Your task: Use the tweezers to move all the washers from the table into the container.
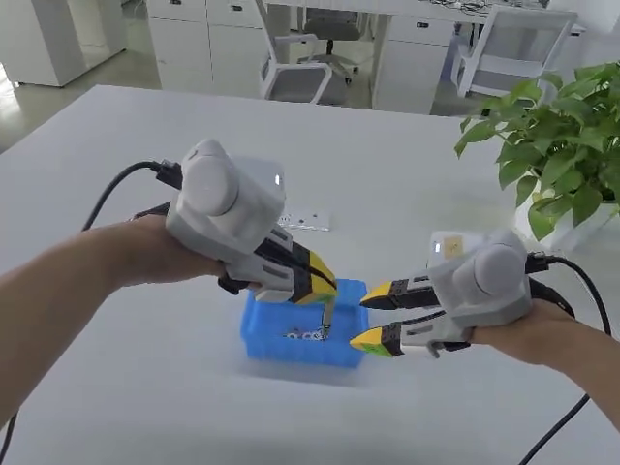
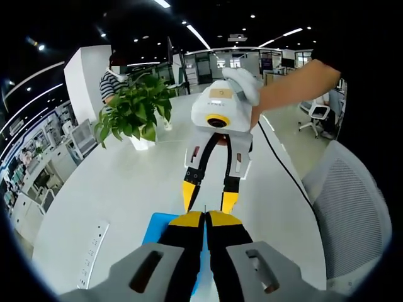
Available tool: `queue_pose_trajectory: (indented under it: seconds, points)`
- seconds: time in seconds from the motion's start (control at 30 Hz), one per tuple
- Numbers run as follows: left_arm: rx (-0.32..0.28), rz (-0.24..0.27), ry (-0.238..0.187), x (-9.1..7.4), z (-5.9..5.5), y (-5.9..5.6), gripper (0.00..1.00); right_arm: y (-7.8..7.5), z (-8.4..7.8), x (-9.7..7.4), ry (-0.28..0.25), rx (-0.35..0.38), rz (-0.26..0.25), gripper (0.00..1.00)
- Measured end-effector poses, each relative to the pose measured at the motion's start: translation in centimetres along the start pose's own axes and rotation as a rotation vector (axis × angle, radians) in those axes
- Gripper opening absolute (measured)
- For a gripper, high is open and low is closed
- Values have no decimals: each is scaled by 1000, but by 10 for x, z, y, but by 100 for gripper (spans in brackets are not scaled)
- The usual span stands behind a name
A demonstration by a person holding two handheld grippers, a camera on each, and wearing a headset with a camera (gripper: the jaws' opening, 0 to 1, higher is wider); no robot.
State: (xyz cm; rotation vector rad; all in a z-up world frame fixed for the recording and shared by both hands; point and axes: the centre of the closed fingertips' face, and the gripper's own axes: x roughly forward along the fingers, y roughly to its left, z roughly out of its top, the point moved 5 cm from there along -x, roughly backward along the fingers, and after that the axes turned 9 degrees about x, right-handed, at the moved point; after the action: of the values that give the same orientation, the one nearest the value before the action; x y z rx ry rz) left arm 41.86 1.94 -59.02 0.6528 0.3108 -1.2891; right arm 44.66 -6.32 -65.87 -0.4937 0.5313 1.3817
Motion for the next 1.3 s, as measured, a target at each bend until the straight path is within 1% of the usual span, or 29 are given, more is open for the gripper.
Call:
queue_pose_trajectory:
  seconds: [0.23,0.4,0.53,0.67,0.87,0.97,1.07,1.2,1.3]
  points:
    - [11,-31,-7,1,5,-14,5,16,0,2,-14,-4,16,30]
    - [15,-53,-22,1,9,-24,5,29,1,7,-19,-16,44,29]
    - [16,-63,-30,1,10,-29,5,36,1,11,-21,-22,62,27]
    - [9,-71,-49,-1,12,-33,5,42,0,15,-22,-42,82,23]
    - [4,-78,-57,-3,9,-38,5,47,-1,18,-19,-60,105,18]
    - [-6,-80,-79,-6,9,-41,5,51,-1,21,-19,-69,118,16]
    - [-9,-76,-82,-6,7,-42,5,52,0,23,-25,-69,124,13]
    - [-17,-76,-72,-8,-1,-42,5,55,-2,27,-23,-73,128,11]
    - [-21,-82,-60,-9,-8,-44,5,57,-6,30,-10,-80,130,10]
